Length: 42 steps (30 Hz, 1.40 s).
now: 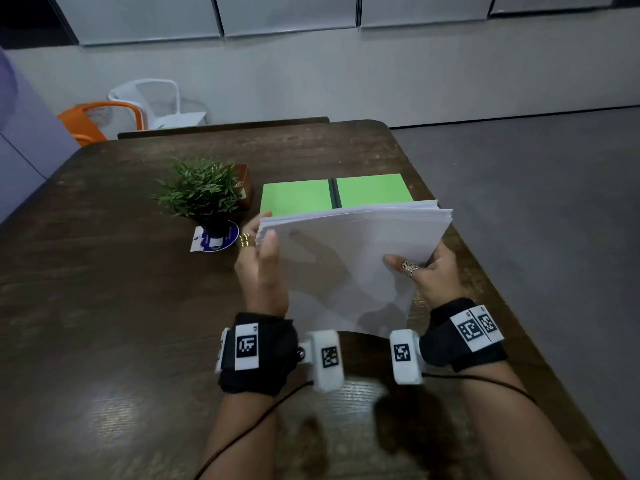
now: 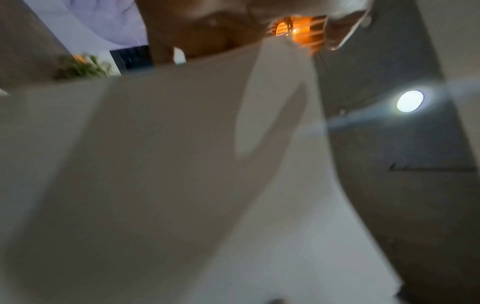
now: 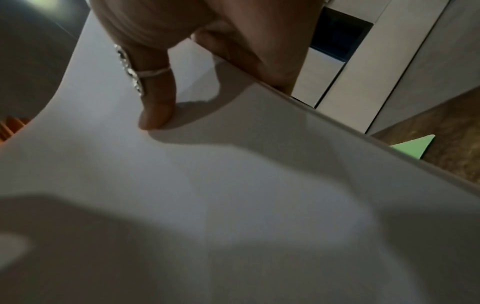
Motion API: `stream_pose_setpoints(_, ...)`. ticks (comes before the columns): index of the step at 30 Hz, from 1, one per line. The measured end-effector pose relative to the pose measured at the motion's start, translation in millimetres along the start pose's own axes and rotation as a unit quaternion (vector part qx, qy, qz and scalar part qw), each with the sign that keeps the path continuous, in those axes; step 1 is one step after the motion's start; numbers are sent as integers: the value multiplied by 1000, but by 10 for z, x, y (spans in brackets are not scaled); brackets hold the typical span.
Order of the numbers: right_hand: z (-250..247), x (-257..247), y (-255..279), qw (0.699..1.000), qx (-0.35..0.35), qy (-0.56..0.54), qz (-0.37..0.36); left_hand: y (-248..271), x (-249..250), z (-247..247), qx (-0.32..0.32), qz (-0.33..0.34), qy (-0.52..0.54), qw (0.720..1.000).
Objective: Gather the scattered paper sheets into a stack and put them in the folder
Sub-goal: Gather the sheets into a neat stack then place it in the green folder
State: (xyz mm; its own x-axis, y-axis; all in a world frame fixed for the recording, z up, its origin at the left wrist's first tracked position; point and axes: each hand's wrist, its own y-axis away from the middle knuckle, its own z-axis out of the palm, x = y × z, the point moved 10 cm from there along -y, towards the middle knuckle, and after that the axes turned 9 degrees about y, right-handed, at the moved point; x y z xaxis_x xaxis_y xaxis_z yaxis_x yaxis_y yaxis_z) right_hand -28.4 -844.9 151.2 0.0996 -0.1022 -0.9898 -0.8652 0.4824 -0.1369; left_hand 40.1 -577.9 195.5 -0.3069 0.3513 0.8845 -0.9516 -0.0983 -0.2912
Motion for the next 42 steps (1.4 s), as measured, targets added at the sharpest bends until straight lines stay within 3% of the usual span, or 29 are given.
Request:
stream_pose_setpoints(5, 5, -43, 15, 1000, -7, -21, -13, -105, 114, 100, 84, -2, -21, 996)
stream_pose_setpoints(13, -48, -200, -3, 999, 17, -15, -39, -125, 120, 117, 69, -29, -14, 997)
stream_pose_setpoints(15, -17, -203, 5, 999, 22, -17, -40, -117, 186, 169, 39, -15, -26, 999)
stream_pose_setpoints(19, -56, -158, 2, 999, 5, -39, -37, -75, 97, 213, -160, -5, -12, 987)
stream_pose_setpoints(21, -50, -105, -8, 1000, -22, -4, -18, 14, -127, 86, -196, -46, -55, 978)
stream_pose_setpoints(24, 10, -22, -3, 1000, -3, 28, 1, 70, -466, -72, -88, -96, -111, 985)
stream_pose_setpoints(27, 6, -114, 37, 997, 71, 15, -1, 52, -296, 14, -4, -15, -134, 991)
stream_pose_setpoints(30, 11, -278, 60, 994, 104, -16, -19, 42, -18, 63, 40, 70, -136, 987)
stream_pose_setpoints(32, 16, -367, 85, 994, 105, -19, -35, 100, 132, 67, 51, 119, -144, 981)
stream_pose_setpoints(34, 38, -377, 105, 995, 84, -11, -43, 150, 141, 16, 50, 125, -126, 983)
stream_pose_setpoints(38, 70, -259, 209, 999, 33, 3, -14, 255, -33, -80, -8, 89, -139, 986)
stream_pose_setpoints(42, 68, -386, 166, 999, 38, -26, -3, 199, -278, -132, -40, 14, -88, 995)
